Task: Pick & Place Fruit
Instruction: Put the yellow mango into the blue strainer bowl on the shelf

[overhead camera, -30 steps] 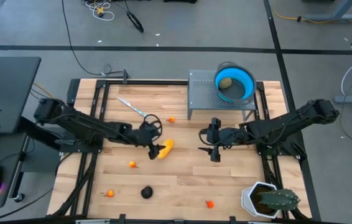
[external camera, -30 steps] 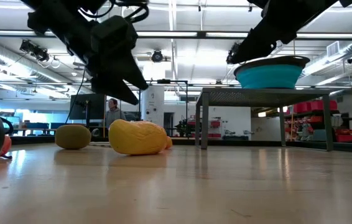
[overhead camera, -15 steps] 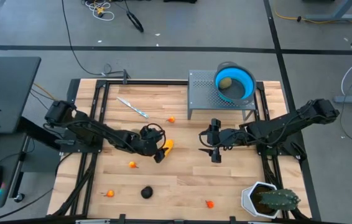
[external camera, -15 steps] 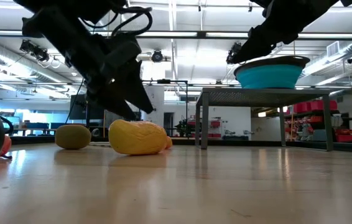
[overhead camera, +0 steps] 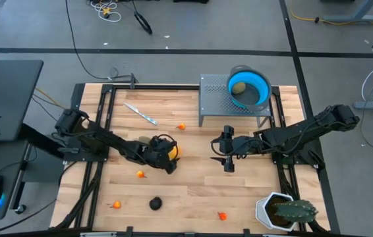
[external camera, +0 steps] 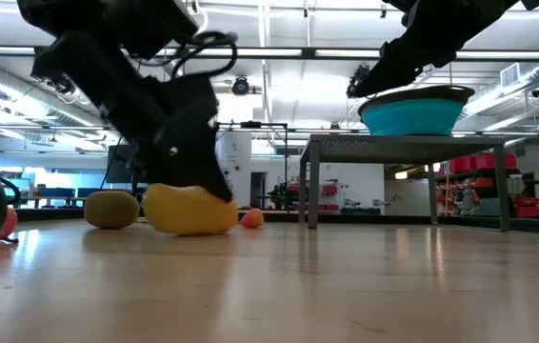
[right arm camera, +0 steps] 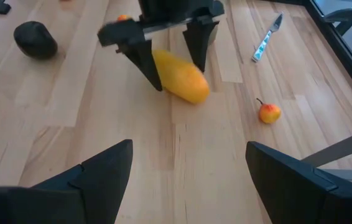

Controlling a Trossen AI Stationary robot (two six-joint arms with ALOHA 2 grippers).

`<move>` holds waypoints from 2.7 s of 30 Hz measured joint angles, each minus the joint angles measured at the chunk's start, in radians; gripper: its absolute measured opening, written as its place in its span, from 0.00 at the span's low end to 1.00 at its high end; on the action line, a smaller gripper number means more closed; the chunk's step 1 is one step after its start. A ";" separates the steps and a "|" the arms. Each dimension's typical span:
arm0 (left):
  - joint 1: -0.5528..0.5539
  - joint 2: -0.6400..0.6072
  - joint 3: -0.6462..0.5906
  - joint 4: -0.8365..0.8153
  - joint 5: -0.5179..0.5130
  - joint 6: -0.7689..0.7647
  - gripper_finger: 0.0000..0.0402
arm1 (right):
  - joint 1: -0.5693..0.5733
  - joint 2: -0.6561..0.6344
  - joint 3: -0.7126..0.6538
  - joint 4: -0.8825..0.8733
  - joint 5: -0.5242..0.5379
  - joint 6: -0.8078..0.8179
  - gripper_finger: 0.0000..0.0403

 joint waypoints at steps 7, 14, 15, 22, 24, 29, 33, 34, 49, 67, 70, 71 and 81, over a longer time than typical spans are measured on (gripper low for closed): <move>-0.005 0.072 -0.002 -0.001 0.022 -0.017 0.94 | 0.000 0.000 0.000 0.000 0.000 0.000 0.80; -0.004 0.075 0.005 -0.009 0.041 0.016 0.85 | -0.001 0.000 0.000 0.003 0.001 0.000 0.80; -0.004 0.074 0.010 -0.009 0.044 0.027 0.82 | -0.001 0.000 0.000 0.003 0.001 0.000 0.80; -0.004 0.075 0.058 -0.012 0.068 0.140 0.63 | -0.002 0.001 0.000 0.012 0.016 0.000 0.80; -0.004 0.074 0.077 -0.013 0.067 0.189 0.59 | -0.002 0.001 0.000 0.016 0.016 0.000 0.80; -0.008 0.074 0.122 -0.014 0.033 0.328 0.58 | -0.001 0.002 0.000 0.030 0.007 0.019 0.80; -0.019 0.074 0.159 -0.013 -0.048 0.490 0.64 | -0.001 0.015 0.000 0.063 -0.035 -0.002 0.80; -0.019 0.074 0.171 -0.012 -0.061 0.525 0.64 | 0.001 0.023 0.000 0.087 -0.048 -0.017 0.80; -0.022 0.074 0.320 -0.005 -0.133 0.768 0.63 | 0.012 0.178 -0.001 0.297 0.086 -0.219 0.80; -0.023 0.074 0.330 0.055 -0.095 0.761 0.62 | 0.007 0.230 -0.001 0.374 0.095 -0.263 0.79; -0.023 0.074 0.330 0.055 -0.096 0.759 0.62 | 0.008 0.230 -0.001 0.374 0.094 -0.263 0.73; -0.023 0.074 0.330 0.055 -0.097 0.759 0.62 | 0.008 0.230 -0.001 0.373 0.093 -0.263 0.69; -0.023 0.074 0.330 0.054 -0.102 0.756 0.63 | 0.008 0.230 -0.001 0.372 0.095 -0.263 0.46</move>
